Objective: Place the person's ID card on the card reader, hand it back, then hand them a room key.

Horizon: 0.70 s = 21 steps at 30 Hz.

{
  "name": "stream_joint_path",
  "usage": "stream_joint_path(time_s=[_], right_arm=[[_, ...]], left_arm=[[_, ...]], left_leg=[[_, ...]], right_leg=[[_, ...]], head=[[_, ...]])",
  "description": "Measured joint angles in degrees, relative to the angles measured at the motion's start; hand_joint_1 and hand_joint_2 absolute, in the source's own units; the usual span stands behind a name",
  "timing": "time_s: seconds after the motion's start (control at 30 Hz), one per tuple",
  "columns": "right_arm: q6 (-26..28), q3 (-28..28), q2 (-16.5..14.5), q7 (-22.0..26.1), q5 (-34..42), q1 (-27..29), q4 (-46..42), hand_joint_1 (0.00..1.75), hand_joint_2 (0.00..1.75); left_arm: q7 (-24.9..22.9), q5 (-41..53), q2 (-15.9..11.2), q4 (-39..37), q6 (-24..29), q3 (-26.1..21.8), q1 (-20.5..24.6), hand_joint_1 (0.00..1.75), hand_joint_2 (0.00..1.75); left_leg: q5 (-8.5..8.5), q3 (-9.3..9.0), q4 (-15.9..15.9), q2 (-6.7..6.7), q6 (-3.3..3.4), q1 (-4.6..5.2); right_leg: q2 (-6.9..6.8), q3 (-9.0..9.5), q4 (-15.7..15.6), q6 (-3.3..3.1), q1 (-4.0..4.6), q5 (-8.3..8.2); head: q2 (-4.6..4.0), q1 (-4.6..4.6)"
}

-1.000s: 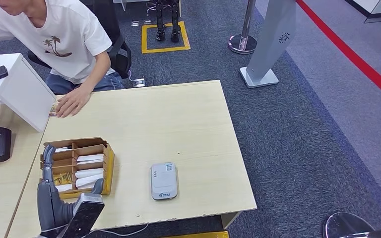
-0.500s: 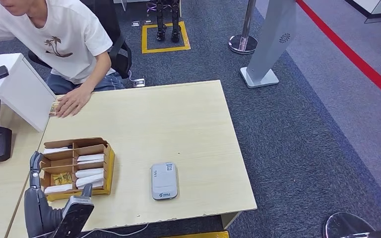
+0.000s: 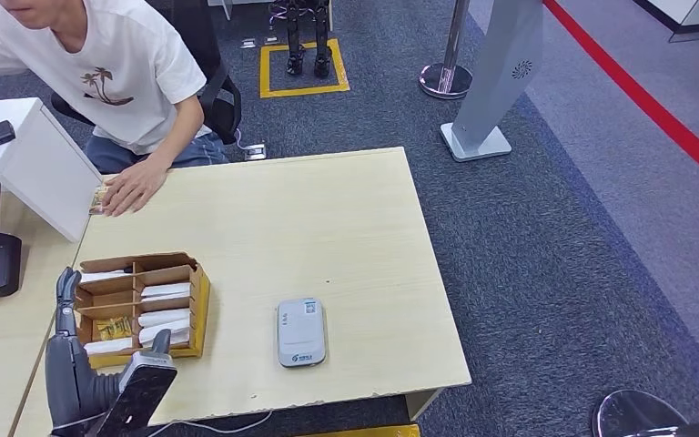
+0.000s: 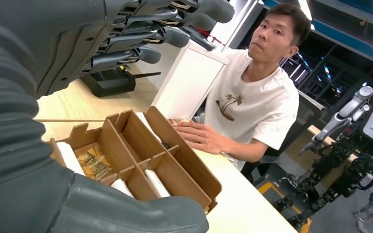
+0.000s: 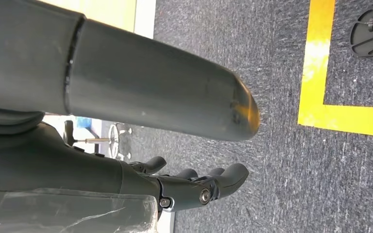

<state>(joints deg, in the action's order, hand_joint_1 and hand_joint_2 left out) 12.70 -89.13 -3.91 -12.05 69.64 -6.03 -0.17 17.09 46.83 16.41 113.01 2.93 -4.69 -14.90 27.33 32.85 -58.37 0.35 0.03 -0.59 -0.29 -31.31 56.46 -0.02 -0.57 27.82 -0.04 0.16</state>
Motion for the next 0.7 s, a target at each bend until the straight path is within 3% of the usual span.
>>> stream_joint_path(time_s=[0.7], right_arm=[[-0.08,0.0,0.74,-0.09,-2.92,-0.31,-0.05,0.0,0.0]], left_arm=[[-2.37,-3.07,-4.91,-5.33,-3.44,2.23,5.48,0.0,1.75]], left_leg=[[0.0,-0.01,0.0,0.01,0.0,0.0]], right_leg=[[0.02,-0.01,0.0,0.0,0.0,0.0]], head=[[0.0,-0.01]])
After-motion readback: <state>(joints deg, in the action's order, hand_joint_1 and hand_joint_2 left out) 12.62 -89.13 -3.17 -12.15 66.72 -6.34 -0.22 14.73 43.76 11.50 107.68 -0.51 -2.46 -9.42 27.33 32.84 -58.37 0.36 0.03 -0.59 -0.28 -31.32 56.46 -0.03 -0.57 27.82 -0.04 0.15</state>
